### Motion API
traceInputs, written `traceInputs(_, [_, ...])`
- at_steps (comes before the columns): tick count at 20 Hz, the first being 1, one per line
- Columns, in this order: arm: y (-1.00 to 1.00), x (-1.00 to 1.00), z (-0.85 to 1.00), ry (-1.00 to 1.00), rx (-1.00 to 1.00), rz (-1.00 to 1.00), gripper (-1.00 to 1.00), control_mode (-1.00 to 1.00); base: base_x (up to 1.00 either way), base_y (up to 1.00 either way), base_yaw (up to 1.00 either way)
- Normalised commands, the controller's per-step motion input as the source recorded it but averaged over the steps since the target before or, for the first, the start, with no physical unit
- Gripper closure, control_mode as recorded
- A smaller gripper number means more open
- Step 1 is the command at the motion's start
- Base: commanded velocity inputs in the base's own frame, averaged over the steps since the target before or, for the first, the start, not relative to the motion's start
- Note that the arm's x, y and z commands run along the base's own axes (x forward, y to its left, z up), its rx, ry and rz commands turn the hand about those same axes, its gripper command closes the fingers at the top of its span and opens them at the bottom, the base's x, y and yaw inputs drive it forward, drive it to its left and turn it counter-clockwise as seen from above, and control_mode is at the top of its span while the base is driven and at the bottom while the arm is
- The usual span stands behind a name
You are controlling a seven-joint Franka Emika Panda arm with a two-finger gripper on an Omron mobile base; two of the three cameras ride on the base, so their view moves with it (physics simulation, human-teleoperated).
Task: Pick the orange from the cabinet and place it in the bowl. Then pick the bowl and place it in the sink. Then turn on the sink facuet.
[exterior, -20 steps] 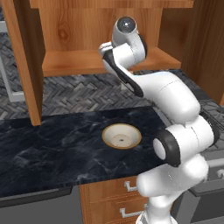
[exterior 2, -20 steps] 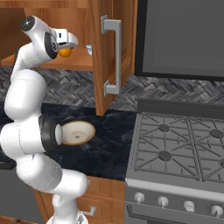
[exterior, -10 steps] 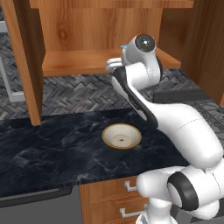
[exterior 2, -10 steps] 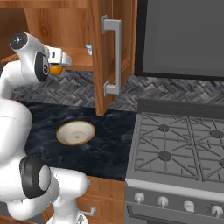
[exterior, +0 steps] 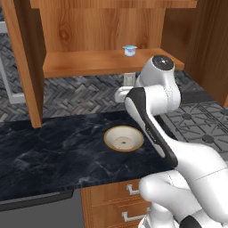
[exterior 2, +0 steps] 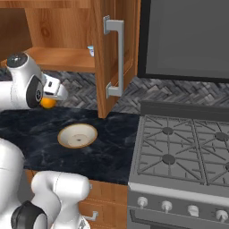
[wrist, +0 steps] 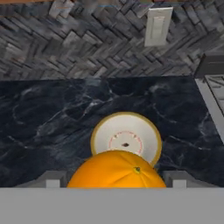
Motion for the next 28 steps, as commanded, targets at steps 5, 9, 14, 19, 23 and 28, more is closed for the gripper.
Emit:
traceInputs(5, [-0.05, -0.55, -1.0, 0.36, 0.0, 0.0, 1.0, -1.0, 0.0, 0.0, 0.0])
traceInputs(9, [-0.32, 0.35, -1.0, 0.14, 0.0, 0.0, 1.0, -1.0, 0.0, 0.0, 0.0])
traceInputs(14, [-0.19, 0.85, -0.91, 0.0, 0.0, 0.0, 1.0, -1.0, 0.0, 0.0, 0.0])
traceInputs(19, [-0.02, 0.89, -0.74, 0.0, 0.0, 0.0, 1.0, -1.0, 0.0, 0.0, 0.0])
traceInputs(23, [0.0, 0.72, -0.29, 0.01, 0.0, 0.0, 1.0, -1.0, 0.0, 0.0, 0.0])
traceInputs(28, [0.0, 0.26, -0.18, 0.0, 0.0, 0.0, 1.0, -1.0, 0.0, 0.0, 0.0])
